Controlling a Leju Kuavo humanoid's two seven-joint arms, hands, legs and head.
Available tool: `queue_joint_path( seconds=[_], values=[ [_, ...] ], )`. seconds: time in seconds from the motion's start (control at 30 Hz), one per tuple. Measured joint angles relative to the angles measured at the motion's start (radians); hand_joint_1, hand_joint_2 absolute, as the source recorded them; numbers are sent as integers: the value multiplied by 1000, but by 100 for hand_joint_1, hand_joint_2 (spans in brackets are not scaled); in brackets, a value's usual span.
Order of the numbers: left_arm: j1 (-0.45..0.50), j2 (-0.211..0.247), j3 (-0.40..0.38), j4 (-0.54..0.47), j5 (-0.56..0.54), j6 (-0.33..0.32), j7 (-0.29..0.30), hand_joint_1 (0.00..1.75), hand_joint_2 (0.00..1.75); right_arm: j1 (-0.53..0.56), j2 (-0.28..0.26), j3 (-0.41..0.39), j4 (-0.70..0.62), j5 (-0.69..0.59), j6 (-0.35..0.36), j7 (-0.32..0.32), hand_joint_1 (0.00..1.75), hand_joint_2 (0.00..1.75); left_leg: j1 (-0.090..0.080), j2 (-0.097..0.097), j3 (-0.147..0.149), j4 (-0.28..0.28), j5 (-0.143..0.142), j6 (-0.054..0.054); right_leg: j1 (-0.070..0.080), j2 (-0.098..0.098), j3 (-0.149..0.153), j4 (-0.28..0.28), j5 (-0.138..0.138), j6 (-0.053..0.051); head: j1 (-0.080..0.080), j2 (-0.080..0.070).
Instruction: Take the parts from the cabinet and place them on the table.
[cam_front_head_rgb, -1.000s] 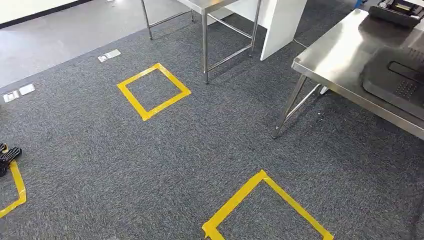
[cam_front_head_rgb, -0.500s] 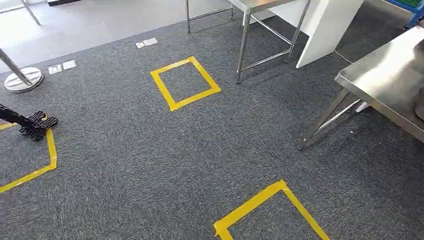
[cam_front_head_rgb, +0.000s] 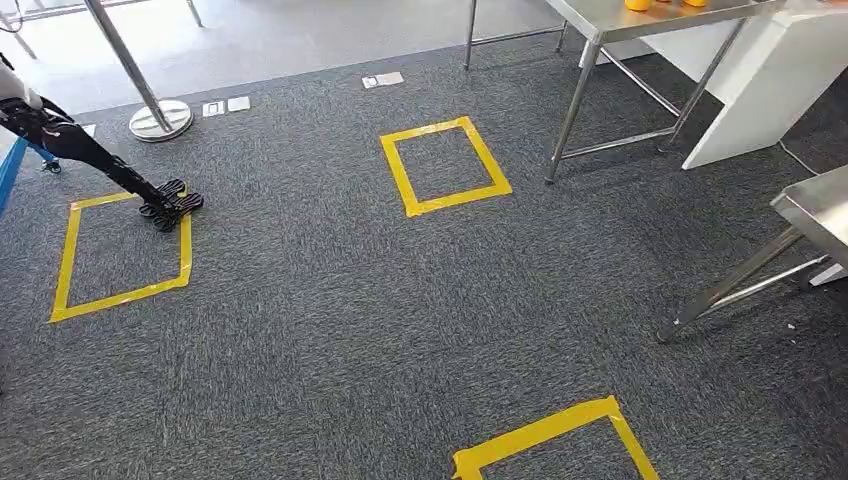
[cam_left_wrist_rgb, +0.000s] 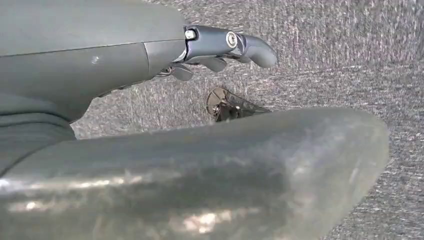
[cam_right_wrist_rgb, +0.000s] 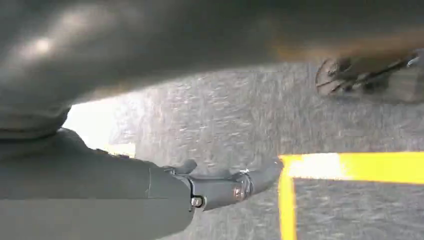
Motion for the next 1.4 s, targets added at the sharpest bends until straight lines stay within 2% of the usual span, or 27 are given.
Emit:
queue_joint_path(
  seconds=[0.03, 0.2, 0.23, 0.27, 0.3, 0.33, 0.37, 0.4, 0.43, 0.57, 0.6, 0.63, 0.67, 0.73, 0.77, 0.8, 0.87, 0.9, 0.93, 0.97, 1.07, 1.1, 1.17, 1.2, 1.27, 1.33, 1.4],
  values=[
    [0, 1, 0, 0, 0, 2, -2, 0, 0, 1, 1, 0, 0, 0, 0, 0, 0, 0, 3, 16, -10, 20, -4, 1, -14, -10, -1, -4, 5, -7, -2, 0],
    [0, 1, 1, 0, -1, 4, -3, 0, 0, 1, 0, 0, 0, 0, 0, 0, 0, 0, 3, 27, -14, 24, -8, 1, -15, -12, 1, -4, 5, -8, -3, 0],
    [-1, 0, 1, 0, -6, 8, -9, 0, 0, 2, 0, 0, 0, 1, -1, -2, 0, 0, -9, 100, -36, 77, -53, 0, -10, -29, -2, -4, 8, -17, -7, 0],
    [-1, 0, 1, 0, -6, 10, -9, 0, 0, 2, 0, 0, 0, 1, -2, -2, 0, 0, -9, 110, -43, 89, -63, 0, -10, -33, -1, -4, 8, -20, -8, 0],
    [-2, 0, 1, 0, -16, 16, -17, 0, 0, 9, -1, 0, 0, 0, -6, -3, 0, 0, -4, 158, -126, 281, -167, -6, -1, -78, -7, -4, 8, -21, -11, 0],
    [0, 1, 0, 0, -32, 7, -5, 0, 0, 6, -1, 0, 0, -5, -8, -5, 0, 0, 11, 186, -19, 137, -88, -18, -3, -140, -11, -3, 3, -16, -12, 0],
    [-1, 1, 0, 0, -36, 7, -5, 0, 0, 5, 0, 0, 0, -6, -8, -6, 0, 0, 13, 223, 39, 52, -64, -21, -3, -150, -3, 0, 0, -11, -12, 0],
    [-4, -1, 0, 0, -37, 4, -5, 0, 0, 5, -2, 0, -1, -7, -7, -7, 0, 0, 9, 258, 54, 28, -74, -14, 3, -157, 3, 0, -3, -5, -13, 0],
    [-5, -4, 0, 0, -37, -4, -5, 0, 0, 6, -3, -1, -1, -8, -8, -8, 0, 0, 8, 262, 56, 15, -64, -10, 12, -167, 0, 5, -10, 2, -9, 0],
    [-9, -3, 0, 0, -29, -23, -4, 0, 0, -3, -2, -1, -1, -10, -6, -7, 0, 0, 0, 207, 44, 13, -55, 23, 6, -202, 14, 0, -12, 24, -10, 0],
    [-9, -5, 0, 0, -26, -29, -5, 0, 0, -4, -2, -1, -1, -9, -6, -8, 0, 0, 3, 196, 44, 10, -50, 29, -1, -147, 5, 16, -26, 28, -6, 0],
    [-9, -5, 0, 0, -24, -37, -7, 0, 0, -2, -2, -1, -1, -9, -5, -8, 0, 0, 3, 187, 42, 9, -48, 33, -1, -93, -12, 57, -53, 22, -6, 0],
    [-10, -5, 0, 0, -19, -56, -14, 0, 0, 1, -2, -1, 0, -8, -4, -10, 0, 0, 3, 172, 36, 9, -44, 40, -2, -61, -54, 145, -94, 14, -4, 0],
    [-11, -5, 2, 0, -15, -88, -29, 0, 0, 3, -2, -1, 1, -5, 0, -12, 0, 0, 0, 141, 27, 9, -39, 47, -1, -46, -140, 312, -157, 8, -4, 0],
    [-10, -5, 4, 0, -13, -102, -35, 0, 0, 2, -2, -1, 1, -2, 0, -14, 0, 0, 0, 125, 24, 9, -37, 48, -2, -45, -164, 352, -161, 12, -4, 0],
    [-9, -5, 8, 0, -7, -110, -40, 0, 0, 3, -2, -1, 1, 0, 0, -15, 0, 0, 0, 110, 23, 9, -35, 47, -2, -45, -164, 342, -149, 18, -5, 0],
    [-9, -4, 13, 0, -5, -119, -45, 0, 0, 3, -2, -1, 1, 0, 0, -16, 0, 0, 0, 78, 23, 9, -30, 42, -5, -39, -98, 194, -75, 35, -5, 0],
    [-9, -4, 14, 0, -5, -124, -49, 0, 0, 2, -3, -1, 1, 0, 0, -16, 0, 0, 0, 63, 23, 9, -27, 38, -9, -15, -46, 85, -32, 41, -4, 0],
    [-9, -4, 15, 0, -5, -129, -51, 0, 0, 2, -3, -1, 1, 1, 0, -16, 0, 0, 0, 54, 20, 10, -24, 33, -15, 40, -18, 18, -15, 40, -3, 0],
    [-9, -3, 16, 0, -6, -129, -52, 0, 0, 2, -3, -2, 2, 2, 0, -16, 0, 0, -8, 44, 19, 12, -23, 26, -7, 37, -22, 12, -7, 28, -5, 0],
    [-5, -4, 16, 0, -6, -130, -55, 0, 0, -3, -5, -2, 1, 2, 0, -16, 0, 0, -1, 21, 12, -1, -10, 5, 3, 10, -17, 16, 0, 9, -5, 0],
    [-2, -2, 17, 0, -7, -130, -56, 0, 0, -2, -5, -2, 2, 3, 0, -15, 0, 0, 2, 13, 9, 6, -7, -1, -13, -10, -22, 6, 10, -4, -5, 0],
    [-3, -3, 17, 0, -7, -132, -60, 0, 0, 1, -6, -2, 2, 3, -1, -13, 0, 0, -7, 126, -32, 85, -77, -1, -9, -36, -19, 7, 16, -21, -15, 0],
    [-4, -3, 17, 0, -8, -132, -61, 0, 0, 5, -7, -2, 2, 3, -1, -13, 0, 0, -5, 150, -65, 162, -122, -4, -5, -50, -20, 7, 16, -22, -17, 0],
    [-5, -3, 17, 0, -8, -132, -64, 0, 0, 9, -8, -2, 2, 3, -1, -13, 0, 0, -1, 161, -126, 308, -181, -9, 1, -86, -24, 7, 15, -23, -17, 0],
    [-2, -4, 17, 0, -8, -132, -64, 0, 0, 8, -8, -2, 2, 3, -1, -12, 0, 0, 2, 167, -102, 283, -154, -10, 2, -114, -25, 8, 15, -22, -16, 0],
    [-2, -3, 17, 0, -8, -132, -64, 0, 0, 5, -8, -2, 2, 3, -1, -12, 0, 0, 2, 197, 10, 100, -77, -9, 2, -139, -21, 8, 13, -22, -17, 0]
  ],
)
